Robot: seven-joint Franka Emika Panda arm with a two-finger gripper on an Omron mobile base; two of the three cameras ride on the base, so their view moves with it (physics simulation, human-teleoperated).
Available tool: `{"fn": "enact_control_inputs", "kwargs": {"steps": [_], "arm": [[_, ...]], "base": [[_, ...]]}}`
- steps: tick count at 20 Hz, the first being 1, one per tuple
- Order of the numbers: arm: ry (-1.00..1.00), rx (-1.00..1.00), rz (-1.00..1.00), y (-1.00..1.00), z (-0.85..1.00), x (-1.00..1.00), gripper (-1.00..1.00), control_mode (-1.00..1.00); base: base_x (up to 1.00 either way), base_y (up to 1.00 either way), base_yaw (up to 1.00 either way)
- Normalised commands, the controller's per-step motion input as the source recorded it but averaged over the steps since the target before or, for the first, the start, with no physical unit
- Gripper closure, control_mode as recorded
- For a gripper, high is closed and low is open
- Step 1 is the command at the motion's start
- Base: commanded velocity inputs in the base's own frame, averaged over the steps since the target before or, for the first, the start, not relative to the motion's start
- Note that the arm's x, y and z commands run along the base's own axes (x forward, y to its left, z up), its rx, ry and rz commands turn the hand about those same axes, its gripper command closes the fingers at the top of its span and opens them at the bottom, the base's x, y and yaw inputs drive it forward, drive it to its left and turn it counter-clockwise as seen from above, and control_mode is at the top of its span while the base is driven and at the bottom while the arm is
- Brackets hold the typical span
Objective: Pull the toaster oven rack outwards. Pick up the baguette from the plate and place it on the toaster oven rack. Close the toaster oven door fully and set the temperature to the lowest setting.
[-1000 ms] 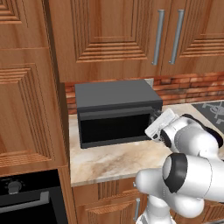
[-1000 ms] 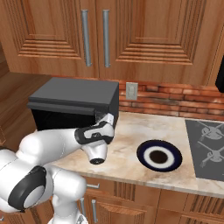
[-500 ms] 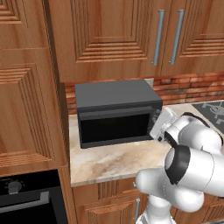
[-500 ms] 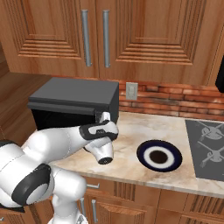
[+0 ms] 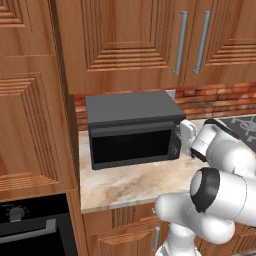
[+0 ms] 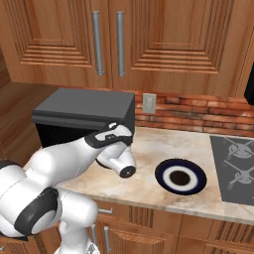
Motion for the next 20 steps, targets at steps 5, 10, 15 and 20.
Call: {"fn": "enact_control_inputs", "kwargs": {"steps": [5, 10, 15, 20], "arm": [[-0.16, -0.64, 0.0, 0.0, 0.0, 0.0, 1.0, -1.0], [-0.18, -0.6, 0.0, 0.0, 0.0, 0.0, 1.0, -1.0], [-0.21, -0.56, 0.01, 0.0, 0.0, 0.0, 1.0, -1.0], [-0.22, -0.53, 0.04, 0.0, 0.0, 0.0, 1.0, -1.0]], "base": [[0.0, 0.0, 0.0], [0.0, 0.0, 0.0], [0.0, 0.0, 0.0], [0.0, 0.0, 0.0]]}}
